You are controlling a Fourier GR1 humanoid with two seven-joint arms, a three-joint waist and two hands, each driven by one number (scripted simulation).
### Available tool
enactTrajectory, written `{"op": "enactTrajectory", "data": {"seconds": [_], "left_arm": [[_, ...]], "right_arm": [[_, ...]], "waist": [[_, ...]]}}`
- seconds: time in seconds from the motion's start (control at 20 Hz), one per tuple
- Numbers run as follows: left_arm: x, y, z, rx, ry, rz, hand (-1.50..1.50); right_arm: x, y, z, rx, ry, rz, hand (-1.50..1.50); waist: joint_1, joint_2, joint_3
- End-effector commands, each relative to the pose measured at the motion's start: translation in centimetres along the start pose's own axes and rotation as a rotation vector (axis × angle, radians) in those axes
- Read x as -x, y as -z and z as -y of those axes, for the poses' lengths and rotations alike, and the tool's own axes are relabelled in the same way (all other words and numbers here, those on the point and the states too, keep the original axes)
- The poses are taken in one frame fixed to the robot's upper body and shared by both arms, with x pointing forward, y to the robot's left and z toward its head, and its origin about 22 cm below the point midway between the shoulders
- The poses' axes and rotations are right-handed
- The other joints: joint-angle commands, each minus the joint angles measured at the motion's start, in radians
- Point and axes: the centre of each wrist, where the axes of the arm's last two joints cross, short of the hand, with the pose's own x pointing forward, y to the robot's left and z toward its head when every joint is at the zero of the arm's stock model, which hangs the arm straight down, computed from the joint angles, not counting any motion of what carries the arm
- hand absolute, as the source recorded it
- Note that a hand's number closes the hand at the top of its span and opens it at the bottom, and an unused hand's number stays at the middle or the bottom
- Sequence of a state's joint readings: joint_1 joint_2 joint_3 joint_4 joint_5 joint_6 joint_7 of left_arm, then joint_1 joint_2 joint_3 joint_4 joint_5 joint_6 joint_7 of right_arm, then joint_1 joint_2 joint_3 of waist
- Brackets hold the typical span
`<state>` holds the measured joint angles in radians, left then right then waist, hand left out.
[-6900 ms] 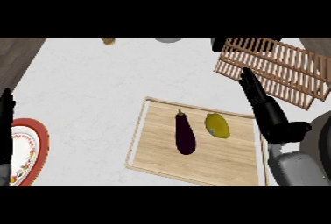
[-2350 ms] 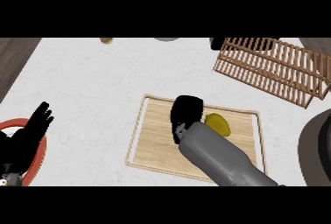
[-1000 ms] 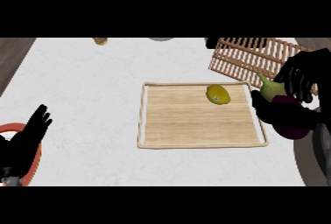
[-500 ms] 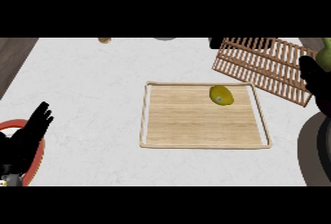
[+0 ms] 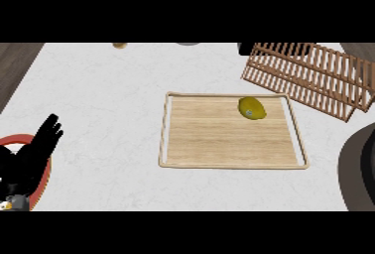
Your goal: Pick the eggplant from the tray and place it in the tiered shelf
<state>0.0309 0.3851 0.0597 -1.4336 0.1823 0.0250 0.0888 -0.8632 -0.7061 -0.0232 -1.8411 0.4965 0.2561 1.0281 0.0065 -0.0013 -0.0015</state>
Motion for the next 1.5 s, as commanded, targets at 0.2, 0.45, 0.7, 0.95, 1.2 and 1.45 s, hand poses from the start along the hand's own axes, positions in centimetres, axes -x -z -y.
{"op": "enactTrajectory", "data": {"seconds": [0.2,0.45,0.7,0.95,1.2,1.45], "left_arm": [[-0.5,0.4,-0.1,0.014,-0.004,0.004,0.0],[-1.1,0.9,-0.6,0.012,-0.005,0.001,0.0],[-0.6,-0.5,-0.4,0.008,0.004,-0.003,0.0],[-0.2,0.7,0.4,0.018,-0.017,0.009,0.0],[-1.2,1.1,-0.5,0.021,0.007,0.019,0.0],[-0.5,0.2,2.9,0.024,-0.003,0.02,0.0]], "right_arm": [[0.3,4.6,-1.7,0.008,-0.117,-0.124,1.5],[3.3,7.1,-2.6,-0.001,-0.203,-0.135,1.5],[4.2,8.9,-2.9,0.0,-0.15,-0.176,1.5],[7.7,10.5,-5.3,0.013,-0.088,-0.191,1.5],[9.3,12.3,-6.9,0.06,-0.037,-0.316,1.5],[11.6,13.3,-8.7,0.008,-0.154,-0.305,-1.5]], "waist": [[0.007,0.004,0.0],[0.005,0.005,0.001],[0.006,0.002,0.001],[0.004,0.004,0.001],[0.014,0.008,0.002],[0.015,0.007,0.002]]}}
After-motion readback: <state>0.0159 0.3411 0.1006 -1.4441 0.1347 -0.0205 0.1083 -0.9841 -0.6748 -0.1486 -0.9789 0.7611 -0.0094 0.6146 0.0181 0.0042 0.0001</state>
